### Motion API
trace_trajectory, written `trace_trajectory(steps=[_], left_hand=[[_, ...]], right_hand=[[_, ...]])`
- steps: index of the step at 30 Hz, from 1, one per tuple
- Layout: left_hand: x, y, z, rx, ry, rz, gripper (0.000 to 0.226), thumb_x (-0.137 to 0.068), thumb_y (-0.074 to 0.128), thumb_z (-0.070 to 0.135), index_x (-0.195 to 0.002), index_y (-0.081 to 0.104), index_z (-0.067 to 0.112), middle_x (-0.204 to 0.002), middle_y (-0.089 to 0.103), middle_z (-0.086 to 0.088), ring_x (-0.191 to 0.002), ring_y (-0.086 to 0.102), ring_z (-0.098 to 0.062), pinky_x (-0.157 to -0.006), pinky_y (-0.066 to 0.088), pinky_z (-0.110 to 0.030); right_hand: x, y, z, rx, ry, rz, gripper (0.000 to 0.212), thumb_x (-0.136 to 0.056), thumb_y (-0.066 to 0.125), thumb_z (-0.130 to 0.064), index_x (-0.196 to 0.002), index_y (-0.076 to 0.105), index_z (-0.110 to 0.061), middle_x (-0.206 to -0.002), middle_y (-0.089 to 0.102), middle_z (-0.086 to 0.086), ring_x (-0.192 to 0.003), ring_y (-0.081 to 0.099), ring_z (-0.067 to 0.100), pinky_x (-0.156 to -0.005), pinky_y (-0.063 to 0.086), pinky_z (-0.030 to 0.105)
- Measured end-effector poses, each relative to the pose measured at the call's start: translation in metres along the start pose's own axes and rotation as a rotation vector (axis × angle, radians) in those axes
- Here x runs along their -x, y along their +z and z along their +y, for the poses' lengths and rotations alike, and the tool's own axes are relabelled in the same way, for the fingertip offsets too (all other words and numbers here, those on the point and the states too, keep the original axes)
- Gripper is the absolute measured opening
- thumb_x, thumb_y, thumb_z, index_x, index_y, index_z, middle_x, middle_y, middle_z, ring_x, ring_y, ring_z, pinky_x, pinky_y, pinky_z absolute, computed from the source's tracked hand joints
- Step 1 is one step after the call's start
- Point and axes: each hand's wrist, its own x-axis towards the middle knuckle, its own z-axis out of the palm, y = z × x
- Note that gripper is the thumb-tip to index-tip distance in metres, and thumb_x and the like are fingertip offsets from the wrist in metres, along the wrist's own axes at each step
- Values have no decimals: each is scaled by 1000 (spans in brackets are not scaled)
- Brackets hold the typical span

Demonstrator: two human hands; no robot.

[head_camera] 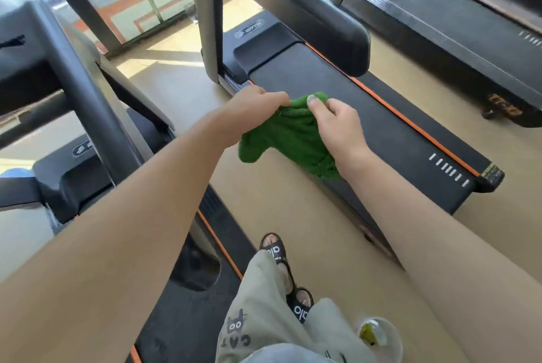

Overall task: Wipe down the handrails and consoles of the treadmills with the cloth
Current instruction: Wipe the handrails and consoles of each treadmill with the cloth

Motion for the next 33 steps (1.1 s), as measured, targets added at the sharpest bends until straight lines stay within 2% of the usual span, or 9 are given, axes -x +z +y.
trace_trajectory(steps=[4, 8, 12, 17, 23, 25, 27, 30, 33], left_hand=[[-35, 24, 26, 101, 73, 27, 41, -79, 70, 40, -108, 64, 12, -110, 68, -13, -97, 70, -27, -90, 59, -46], [-96, 46, 51, 117, 243, 184, 25, -85, 67, 39, -94, 55, 18, -98, 65, -3, -91, 66, -20, -87, 58, -40], [-165, 61, 63, 95, 429, 322, 24, -90, 65, 37, -93, 50, 19, -84, 54, 4, -75, 53, -12, -60, 45, -18], [-229, 60, 71, 175, 626, 442, 32, -88, 67, 43, -86, 45, 21, -87, 54, 1, -78, 54, -13, -77, 55, -35], [-263, 31, 126, 76, 708, 560, 25, -94, 60, 37, -99, 44, 19, -101, 63, -12, -93, 63, -30, -85, 56, -49], [-284, 31, 133, -37, 657, 567, 26, -100, 51, 33, -119, 45, 16, -108, 57, -4, -101, 57, -23, -94, 53, -48], [-304, 43, 126, -266, 544, 524, 47, -102, 43, 39, -144, 33, 21, -138, 48, -8, -129, 45, -29, -113, 37, -51], [-328, 71, 102, -508, 541, 410, 55, -104, 30, 46, -157, 22, 36, -168, 14, -6, -155, 8, -26, -126, 6, -47], [-356, 76, 83, -609, 645, 441, 62, -99, 2, 61, -155, 22, 45, -169, 14, 4, -156, -4, -18, -126, 4, -48]], right_hand=[[-36, -25, 8, 180, -225, 197, 31, -99, 56, -43, -81, 55, -17, -77, 56, -11, -73, 53, 3, -60, 39, 9], [-97, -37, 16, 300, -454, 419, 27, -98, 54, -45, -87, 56, -21, -83, 61, -7, -82, 57, 16, -70, 40, 29], [-175, -40, 24, 375, -606, 575, 33, -98, 52, -47, -99, 62, -15, -97, 66, 0, -91, 59, 19, -82, 46, 36], [-245, -39, 15, 391, -785, 687, 36, -97, 50, -47, -105, 64, -15, -102, 62, -1, -92, 54, 12, -85, 44, 29], [-325, -55, -38, 546, -724, 630, 45, -99, 45, -53, -111, 63, -13, -113, 59, 4, -105, 55, 21, -92, 44, 36], [-348, -56, -46, 809, -555, 474, 58, -101, 33, -60, -120, 60, -13, -131, 52, 12, -124, 45, 31, -105, 37, 42], [-361, -55, -40, 1036, -447, 381, 65, -100, 23, -61, -130, 55, -13, -144, 44, 19, -139, 31, 38, -115, 23, 49], [-351, -54, -15, 924, -509, 192, 48, -103, 26, -47, -121, 58, -16, -128, 56, 15, -125, 46, 36, -105, 36, 46], [-343, -58, -2, 776, -490, 41, 40, -106, 25, -47, -115, 56, -22, -115, 63, 8, -110, 56, 36, -91, 44, 46]])
